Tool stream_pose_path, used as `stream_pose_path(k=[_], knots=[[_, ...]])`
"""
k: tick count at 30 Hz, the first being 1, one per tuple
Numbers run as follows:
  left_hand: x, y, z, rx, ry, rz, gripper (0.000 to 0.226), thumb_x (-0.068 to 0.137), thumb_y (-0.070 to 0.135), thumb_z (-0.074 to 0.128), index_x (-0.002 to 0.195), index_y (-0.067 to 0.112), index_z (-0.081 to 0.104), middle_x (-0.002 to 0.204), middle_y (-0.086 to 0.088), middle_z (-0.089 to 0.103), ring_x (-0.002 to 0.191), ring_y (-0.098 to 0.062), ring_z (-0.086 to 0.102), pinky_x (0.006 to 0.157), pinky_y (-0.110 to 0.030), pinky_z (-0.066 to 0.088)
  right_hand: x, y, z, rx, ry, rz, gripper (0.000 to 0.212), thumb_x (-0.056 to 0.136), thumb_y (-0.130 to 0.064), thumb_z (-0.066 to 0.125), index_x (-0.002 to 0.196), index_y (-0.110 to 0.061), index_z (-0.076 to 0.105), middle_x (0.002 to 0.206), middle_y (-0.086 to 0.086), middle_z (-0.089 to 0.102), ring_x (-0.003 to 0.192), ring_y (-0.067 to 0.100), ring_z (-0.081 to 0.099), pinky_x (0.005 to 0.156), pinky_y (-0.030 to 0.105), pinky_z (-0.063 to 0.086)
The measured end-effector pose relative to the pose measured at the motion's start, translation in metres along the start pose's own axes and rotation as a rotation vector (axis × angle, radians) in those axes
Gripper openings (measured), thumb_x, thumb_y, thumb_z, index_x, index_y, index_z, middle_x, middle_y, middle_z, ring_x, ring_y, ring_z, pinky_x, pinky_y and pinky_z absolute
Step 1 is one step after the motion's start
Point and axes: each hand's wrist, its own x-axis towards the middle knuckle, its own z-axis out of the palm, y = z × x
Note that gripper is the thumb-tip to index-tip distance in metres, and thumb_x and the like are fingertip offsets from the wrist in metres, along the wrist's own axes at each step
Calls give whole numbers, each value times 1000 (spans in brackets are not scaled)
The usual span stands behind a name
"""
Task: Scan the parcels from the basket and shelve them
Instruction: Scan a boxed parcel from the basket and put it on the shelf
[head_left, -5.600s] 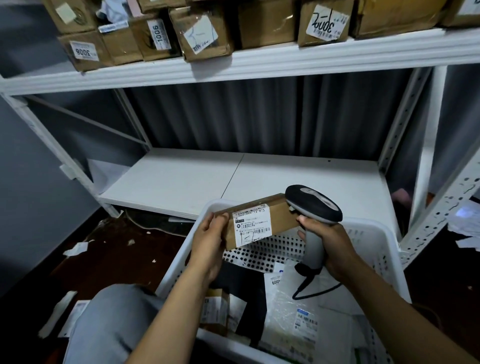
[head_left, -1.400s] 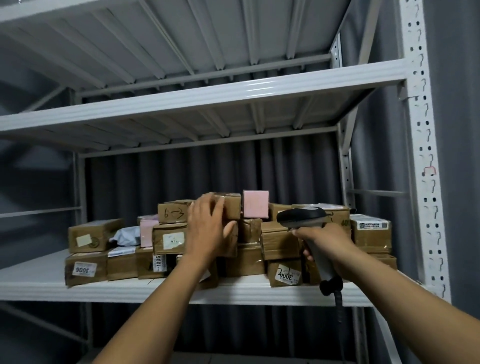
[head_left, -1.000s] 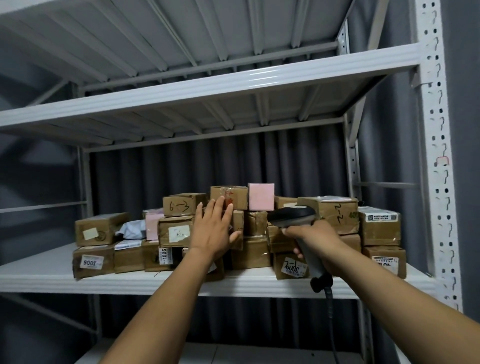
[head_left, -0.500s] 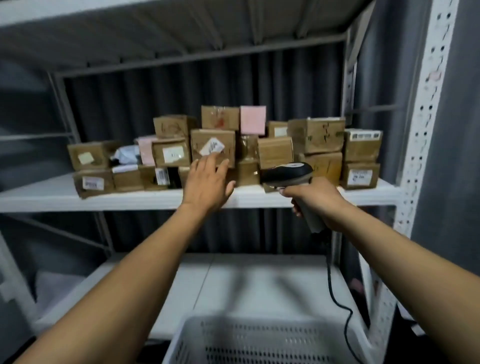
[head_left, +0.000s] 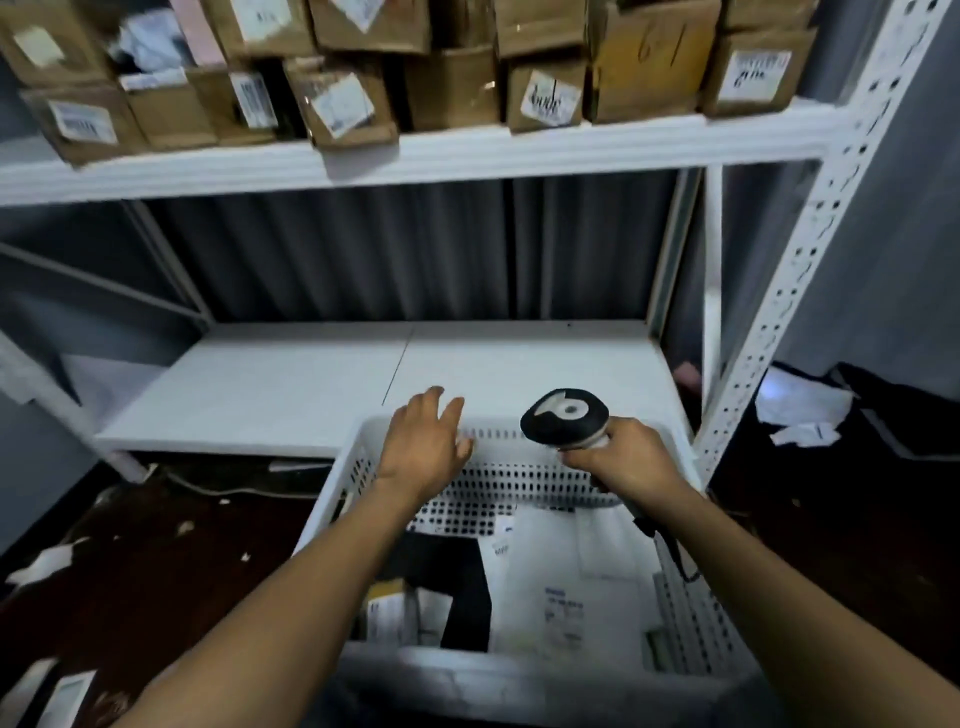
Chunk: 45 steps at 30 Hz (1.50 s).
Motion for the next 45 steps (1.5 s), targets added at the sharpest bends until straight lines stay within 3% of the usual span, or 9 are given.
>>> stream_pose_path(k=[6, 11, 17, 21, 24, 28, 35, 42, 45], knots=[[-47, -6, 102, -30, -238, -93, 57, 96, 43, 48, 146, 19, 34, 151, -13, 31, 135, -33, 35, 105, -42, 36, 7, 55, 46, -71, -107, 30, 26, 79, -23, 76, 88, 0, 71, 78, 14, 73, 70, 23, 69, 71, 37, 55], [-69, -45, 172, -92, -451, -318, 60, 95, 43, 51, 146, 19, 32, 149, -14, 30, 132, -33, 37, 104, -42, 40, 29, 63, 76, -94, -268, 13, 24, 81, -28, 74, 93, -7, 73, 70, 5, 72, 60, 8, 67, 59, 16, 46], [-78, -77, 229, -143, -575, -510, 63, 93, 46, 52, 146, 20, 30, 148, -13, 33, 133, -30, 36, 110, -42, 35, 67, 68, 114, -136, -353, 29, 27, 82, -28, 71, 92, -3, 74, 77, 11, 74, 72, 20, 71, 72, 29, 53], [-73, -93, 255, -180, -651, -559, 71, 91, 50, 55, 149, 21, 25, 146, -15, 32, 131, -32, 39, 111, -42, 35, 82, 75, 150, -128, -359, 52, 35, 80, -25, 72, 90, 9, 70, 84, 24, 71, 82, 36, 69, 67, 34, 50], [-69, -106, 276, -189, -742, -571, 66, 88, 55, 54, 142, 22, 36, 141, -15, 40, 127, -31, 42, 110, -40, 34, 87, 73, 169, -154, -413, 53, 37, 84, -26, 69, 98, 7, 70, 92, 24, 72, 86, 34, 69, 80, 41, 54], [-72, -114, 298, -208, -865, -600, 53, 87, 59, 52, 128, 25, 53, 138, -8, 48, 127, -29, 44, 108, -39, 36, 88, 70, 175, -178, -407, 89, 35, 85, -29, 68, 97, 4, 71, 90, 21, 72, 87, 29, 69, 81, 36, 51], [-57, -93, 277, -385, -723, -599, 48, 82, 46, 67, 118, 15, 62, 121, -8, 63, 113, -25, 57, 98, -27, 44, 92, 61, 170, -44, -333, 128, 35, 80, -25, 73, 97, 6, 70, 85, 24, 72, 83, 35, 69, 82, 48, 56], [-23, -64, 184, -636, -492, -507, 77, 64, 55, 68, 132, 22, 54, 123, -3, 61, 115, -21, 55, 103, -31, 41, 87, 40, 128, 262, -272, 180, 17, 81, -17, 76, 95, -11, 69, 75, 7, 69, 67, 23, 66, 68, 38, 54], [-6, -52, 123, -781, -353, -532, 64, 76, 38, 72, 135, 25, 50, 115, 5, 59, 98, -14, 60, 83, -24, 49, 77, 28, 108, 387, -228, 210, 20, 82, -11, 75, 100, -4, 69, 77, 13, 67, 67, 25, 62, 60, 34, 49]])
